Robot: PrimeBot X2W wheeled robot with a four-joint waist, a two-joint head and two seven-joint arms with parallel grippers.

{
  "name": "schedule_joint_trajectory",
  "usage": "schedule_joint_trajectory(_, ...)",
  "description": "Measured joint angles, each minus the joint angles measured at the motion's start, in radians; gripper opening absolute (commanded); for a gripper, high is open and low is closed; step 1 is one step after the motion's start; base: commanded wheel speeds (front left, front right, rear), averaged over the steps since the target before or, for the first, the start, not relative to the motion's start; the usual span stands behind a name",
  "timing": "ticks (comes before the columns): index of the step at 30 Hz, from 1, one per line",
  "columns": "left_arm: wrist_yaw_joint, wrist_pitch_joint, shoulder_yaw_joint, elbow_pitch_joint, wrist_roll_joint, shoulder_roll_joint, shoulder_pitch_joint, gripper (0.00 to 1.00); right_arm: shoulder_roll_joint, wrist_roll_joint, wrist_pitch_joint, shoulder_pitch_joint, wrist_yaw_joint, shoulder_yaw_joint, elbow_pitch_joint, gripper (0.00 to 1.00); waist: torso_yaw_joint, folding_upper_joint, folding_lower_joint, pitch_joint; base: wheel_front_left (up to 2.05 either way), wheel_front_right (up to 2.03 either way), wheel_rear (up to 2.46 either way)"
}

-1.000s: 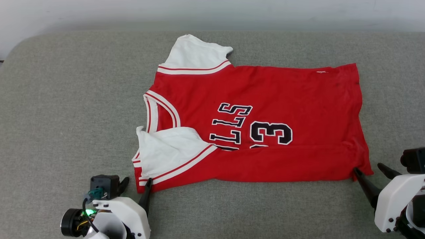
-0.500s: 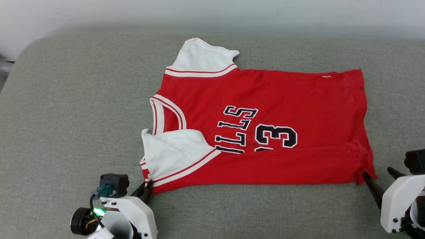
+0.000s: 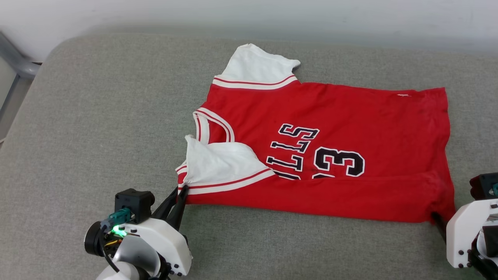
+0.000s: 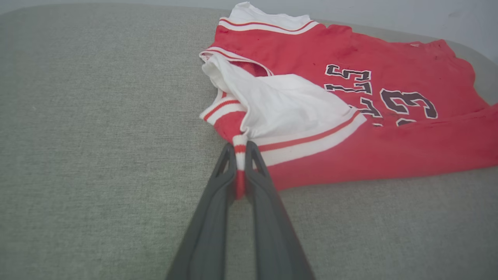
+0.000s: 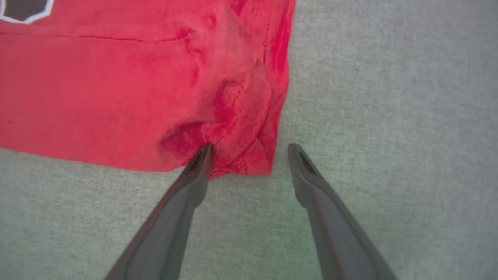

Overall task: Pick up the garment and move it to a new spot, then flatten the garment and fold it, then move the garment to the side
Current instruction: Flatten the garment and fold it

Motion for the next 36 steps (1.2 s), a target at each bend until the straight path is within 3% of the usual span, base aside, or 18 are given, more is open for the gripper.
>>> schedule_joint_trajectory(8,0.004,-0.004,-0.002,-0.010,0.001,0.008,-0.001,0.00,0.015,-0.007,0.053,-0.014,0.000,-0.014,0.053,1.00,0.010,-0.0001,-0.0001,0.030,0.00,0.00,0.00)
schedule_joint_trajectory(9,0.004,-0.004,-0.002,-0.007,0.001,0.010,-0.001,0.00,0.019,-0.004,0.062,-0.015,0.000,-0.014,0.056,0.84,0.010,-0.0001,0.0000,0.032,0.00,0.00,0.00)
schedule_joint_trajectory(10,0.004,-0.004,-0.002,-0.003,0.001,0.012,-0.001,0.00,0.022,0.005,0.071,-0.017,0.000,-0.015,0.059,0.43,0.010,0.0000,-0.0001,0.034,0.00,0.00,0.00)
schedule_joint_trajectory(11,0.004,-0.004,-0.004,0.002,0.001,0.013,-0.001,0.00,0.027,0.012,0.077,-0.019,0.000,-0.017,0.060,0.09,0.009,-0.0001,0.0000,0.036,0.00,0.00,0.00)
schedule_joint_trajectory(12,0.004,-0.003,-0.006,0.009,0.001,0.014,-0.001,0.00,0.029,0.019,0.078,-0.019,0.000,-0.017,0.061,0.00,0.008,-0.0001,-0.0001,0.037,0.00,0.00,0.00)
schedule_joint_trajectory(25,-0.004,0.015,-0.014,0.086,-0.019,0.029,0.034,0.00,0.018,0.056,0.044,0.000,0.001,-0.029,0.075,0.00,-0.013,0.0000,0.0000,-0.040,0.00,0.00,0.00)
schedule_joint_trajectory(36,0.008,0.076,-0.025,0.054,-0.070,0.077,0.187,0.00,-0.017,0.115,0.153,0.149,0.001,-0.049,-0.042,0.00,-0.022,0.0000,-0.0001,-0.168,0.00,0.00,0.00)
